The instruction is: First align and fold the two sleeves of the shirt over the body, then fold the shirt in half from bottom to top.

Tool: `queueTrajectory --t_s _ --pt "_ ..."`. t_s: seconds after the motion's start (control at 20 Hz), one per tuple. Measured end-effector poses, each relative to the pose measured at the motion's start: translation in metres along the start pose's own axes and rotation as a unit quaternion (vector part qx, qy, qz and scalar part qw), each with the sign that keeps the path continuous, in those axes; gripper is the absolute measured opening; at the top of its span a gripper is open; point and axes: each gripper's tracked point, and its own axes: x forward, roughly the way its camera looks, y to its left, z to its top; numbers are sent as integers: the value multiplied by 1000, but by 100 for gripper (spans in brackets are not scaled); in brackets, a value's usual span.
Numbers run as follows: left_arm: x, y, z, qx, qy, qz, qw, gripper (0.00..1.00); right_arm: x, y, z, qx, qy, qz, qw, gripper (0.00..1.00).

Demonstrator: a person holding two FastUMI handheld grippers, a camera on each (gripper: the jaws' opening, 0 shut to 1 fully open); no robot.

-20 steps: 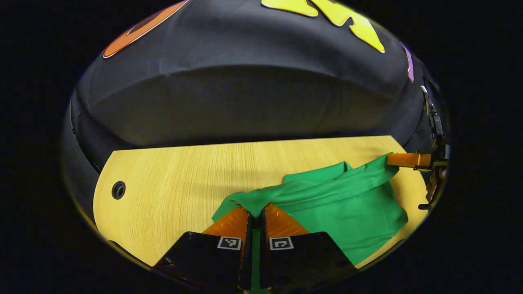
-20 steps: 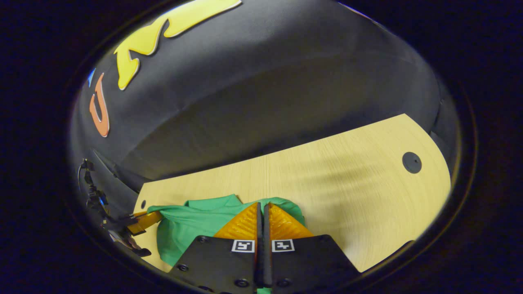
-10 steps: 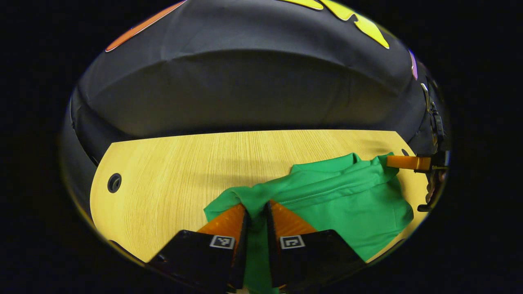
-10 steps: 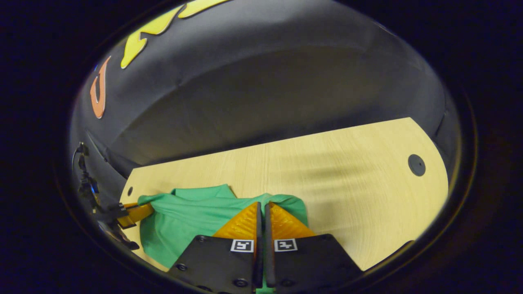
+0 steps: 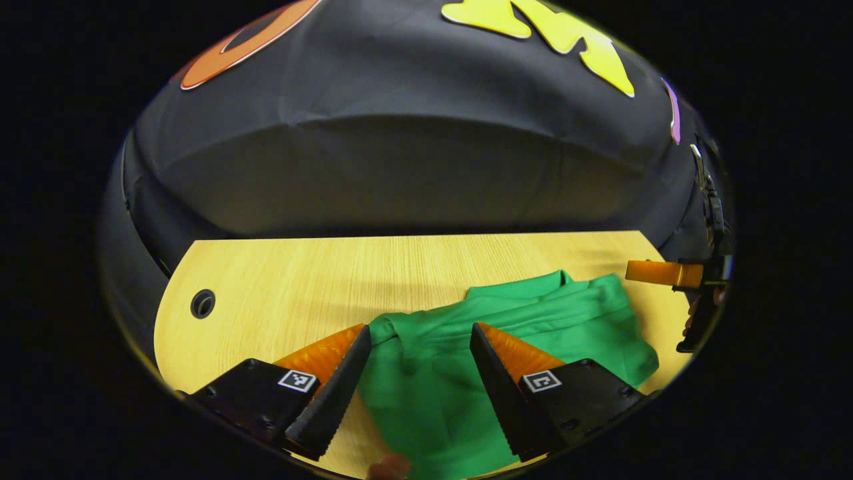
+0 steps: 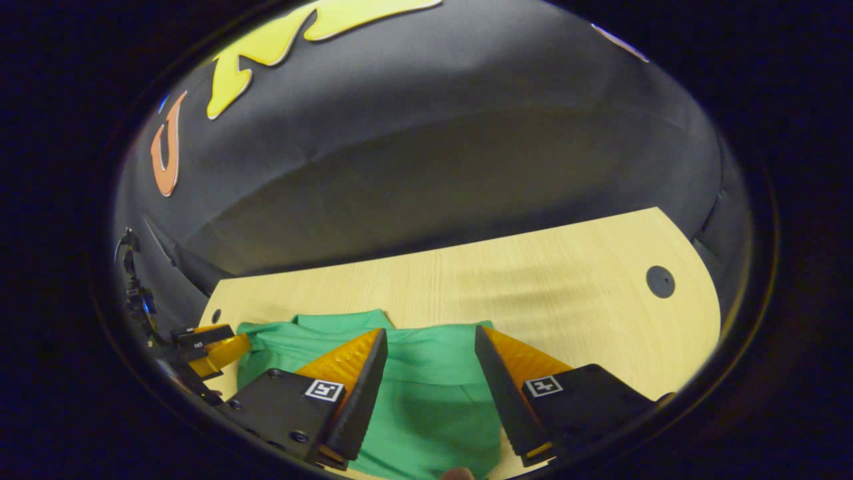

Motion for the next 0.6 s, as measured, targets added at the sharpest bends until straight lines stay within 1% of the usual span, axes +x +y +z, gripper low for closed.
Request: queueTrajectory --t_s 0.05,0.1,0.15,0.2,0.25,0.3,0.35,0.5,0.6 --pt "-8 2 4 -7 -6 4 1000 97 -7 0 4 0 -6 -2 1000 88" --pt "-18 4 8 -14 -13 8 1000 97 -15 0 8 -2 -13 -5 1000 86" --pt "-27 7 13 -21 -22 12 999 97 -23 2 14 -8 -23 -6 1000 94" --pt "-39 8 20 -27 -33 16 999 97 -38 5 22 -16 -36 -7 999 99" --pt "-52 10 27 -33 -46 17 998 96 -53 10 31 -24 -51 -5 998 94" --pt "-69 12 35 -37 -62 18 997 97 -69 16 39 -32 -69 -4 997 99" --pt "-85 11 44 -38 -77 17 996 97 -92 23 45 -42 -88 -2 995 99" --pt "-130 6 71 -28 -127 23 991 97 -138 45 58 -74 -135 5 988 99" --pt "-168 5 89 -21 -163 27 986 97 -172 60 60 -87 -161 12 983 98"
